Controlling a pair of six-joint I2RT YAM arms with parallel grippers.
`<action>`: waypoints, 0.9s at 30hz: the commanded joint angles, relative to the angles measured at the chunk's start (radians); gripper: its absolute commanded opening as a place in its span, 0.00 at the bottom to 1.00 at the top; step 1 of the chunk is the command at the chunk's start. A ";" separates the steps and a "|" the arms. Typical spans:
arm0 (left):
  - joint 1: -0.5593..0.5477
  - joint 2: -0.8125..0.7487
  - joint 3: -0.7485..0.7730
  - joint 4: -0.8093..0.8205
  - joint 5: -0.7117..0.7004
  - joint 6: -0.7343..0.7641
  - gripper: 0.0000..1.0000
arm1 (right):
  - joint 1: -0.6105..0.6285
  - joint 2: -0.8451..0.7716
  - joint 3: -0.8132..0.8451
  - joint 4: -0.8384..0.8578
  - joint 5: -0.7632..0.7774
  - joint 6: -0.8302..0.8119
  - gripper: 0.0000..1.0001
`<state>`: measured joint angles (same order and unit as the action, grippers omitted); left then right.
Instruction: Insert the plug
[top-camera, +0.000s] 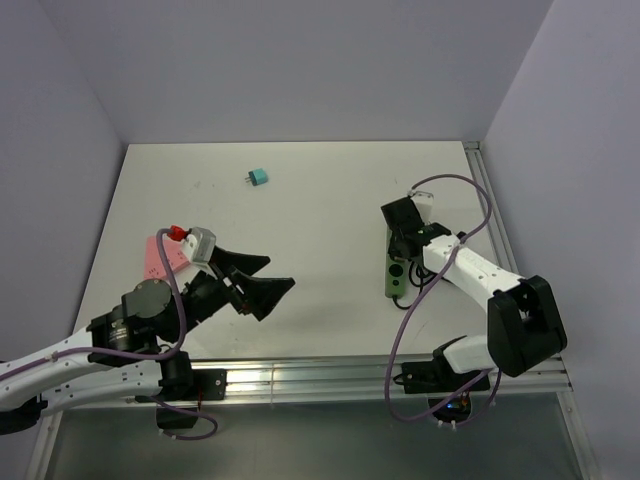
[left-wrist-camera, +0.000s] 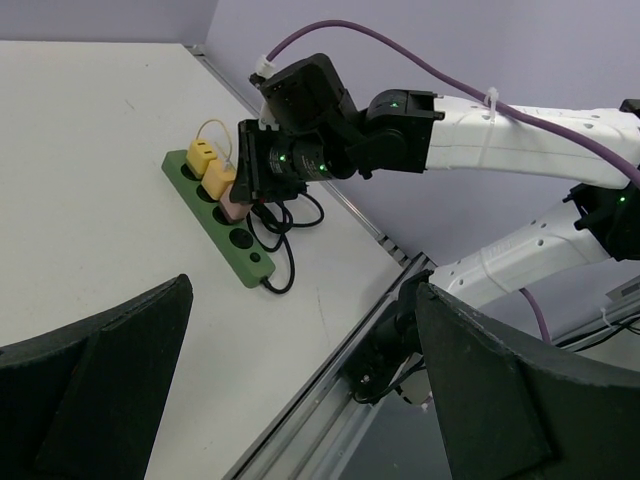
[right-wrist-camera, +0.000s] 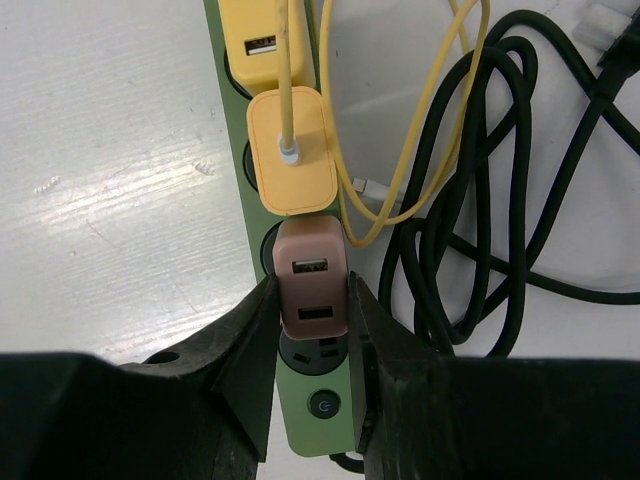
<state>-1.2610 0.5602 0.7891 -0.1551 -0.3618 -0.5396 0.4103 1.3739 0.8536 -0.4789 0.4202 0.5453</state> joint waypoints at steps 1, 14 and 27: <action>0.000 0.024 0.013 0.035 0.020 -0.008 0.99 | 0.004 -0.019 -0.045 -0.109 -0.057 0.022 0.23; 0.000 0.049 0.028 0.025 0.009 -0.007 0.99 | -0.039 0.060 -0.100 -0.080 -0.155 0.112 0.00; 0.000 0.058 0.032 0.026 0.017 0.003 0.99 | 0.007 0.109 -0.157 -0.058 -0.126 0.186 0.00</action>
<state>-1.2610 0.6216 0.7895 -0.1555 -0.3592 -0.5396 0.3859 1.3479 0.7712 -0.3885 0.4011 0.6231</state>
